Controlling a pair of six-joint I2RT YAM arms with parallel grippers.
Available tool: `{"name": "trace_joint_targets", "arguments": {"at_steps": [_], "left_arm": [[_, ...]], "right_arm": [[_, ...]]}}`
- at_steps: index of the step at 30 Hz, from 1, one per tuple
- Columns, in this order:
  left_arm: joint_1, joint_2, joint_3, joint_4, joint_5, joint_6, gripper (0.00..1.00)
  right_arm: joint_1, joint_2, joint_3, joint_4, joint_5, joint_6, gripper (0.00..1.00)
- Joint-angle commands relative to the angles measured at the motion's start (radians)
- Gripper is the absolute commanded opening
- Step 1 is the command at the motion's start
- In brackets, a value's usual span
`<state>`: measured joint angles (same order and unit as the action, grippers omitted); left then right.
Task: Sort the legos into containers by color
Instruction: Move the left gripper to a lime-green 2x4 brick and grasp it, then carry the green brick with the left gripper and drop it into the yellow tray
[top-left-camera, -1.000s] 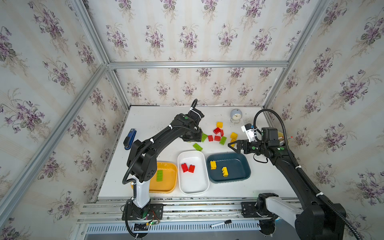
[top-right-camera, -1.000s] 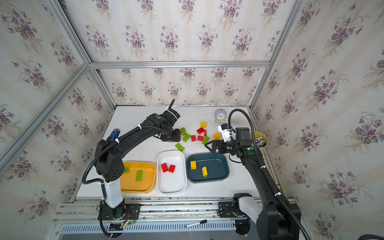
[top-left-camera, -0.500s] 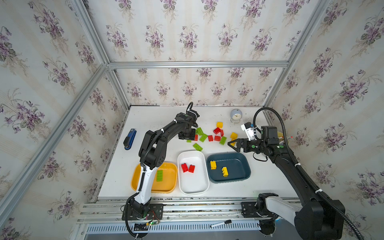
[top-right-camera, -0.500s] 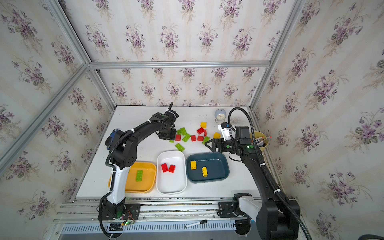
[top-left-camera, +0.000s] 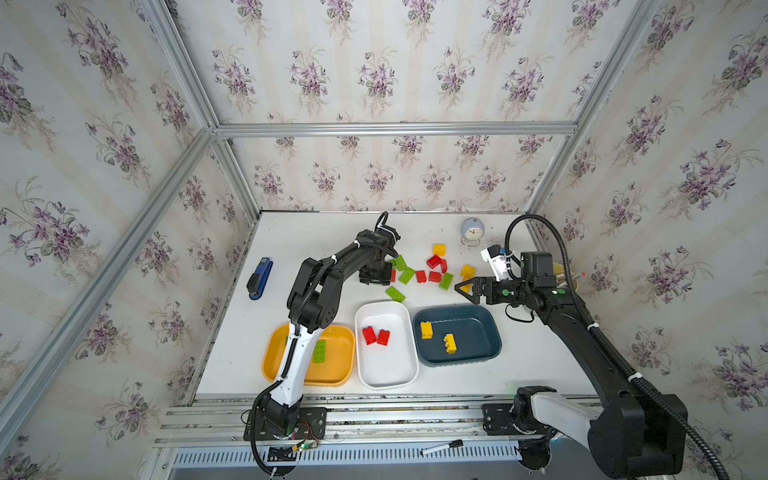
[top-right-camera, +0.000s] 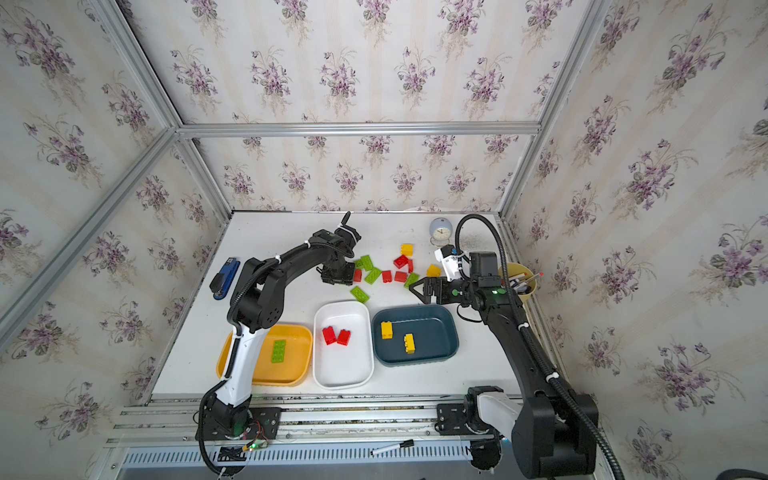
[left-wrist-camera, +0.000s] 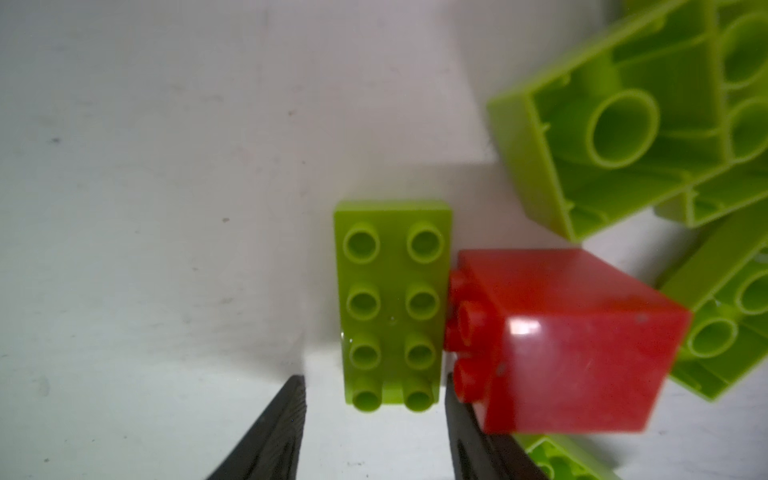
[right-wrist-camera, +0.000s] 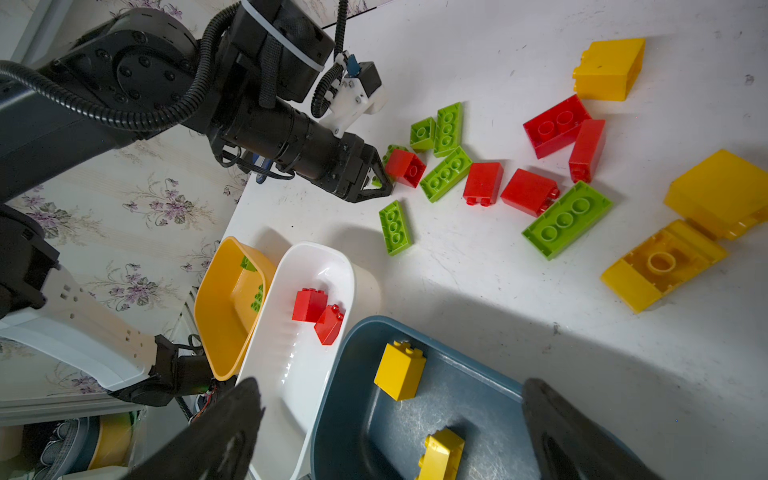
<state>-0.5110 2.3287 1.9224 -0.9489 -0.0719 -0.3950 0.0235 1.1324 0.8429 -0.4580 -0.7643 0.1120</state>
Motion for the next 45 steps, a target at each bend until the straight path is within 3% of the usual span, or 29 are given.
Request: {"name": "trace_joint_targets", "arguments": {"at_steps": [1, 9, 21, 27, 34, 45], "left_arm": [[0.0, 0.018, 0.026, 0.004, 0.007, -0.001, 0.56], [0.005, 0.049, 0.051, 0.002, -0.048, -0.014, 0.56], [0.011, 0.073, 0.073, 0.001, -0.056, -0.012, 0.38], [0.012, 0.012, 0.064, -0.018, -0.061, 0.007, 0.33], [0.016, -0.178, -0.059, -0.052, -0.074, 0.023, 0.34], [0.042, -0.638, -0.525, -0.075, -0.088, -0.059, 0.34]], "right_arm": [[0.0, 0.003, 0.007, 0.021, -0.012, -0.005, 1.0], [-0.001, -0.001, 0.006, 0.019, -0.01, -0.005, 1.0], [-0.001, 0.007, 0.016, 0.022, -0.014, -0.003, 1.0], [-0.001, 0.007, 0.012, 0.028, -0.02, 0.001, 1.0], [-0.001, 0.004, 0.009, 0.034, -0.021, 0.008, 1.0], [0.001, 0.015, 0.007, 0.058, -0.041, 0.021, 1.0]]}}
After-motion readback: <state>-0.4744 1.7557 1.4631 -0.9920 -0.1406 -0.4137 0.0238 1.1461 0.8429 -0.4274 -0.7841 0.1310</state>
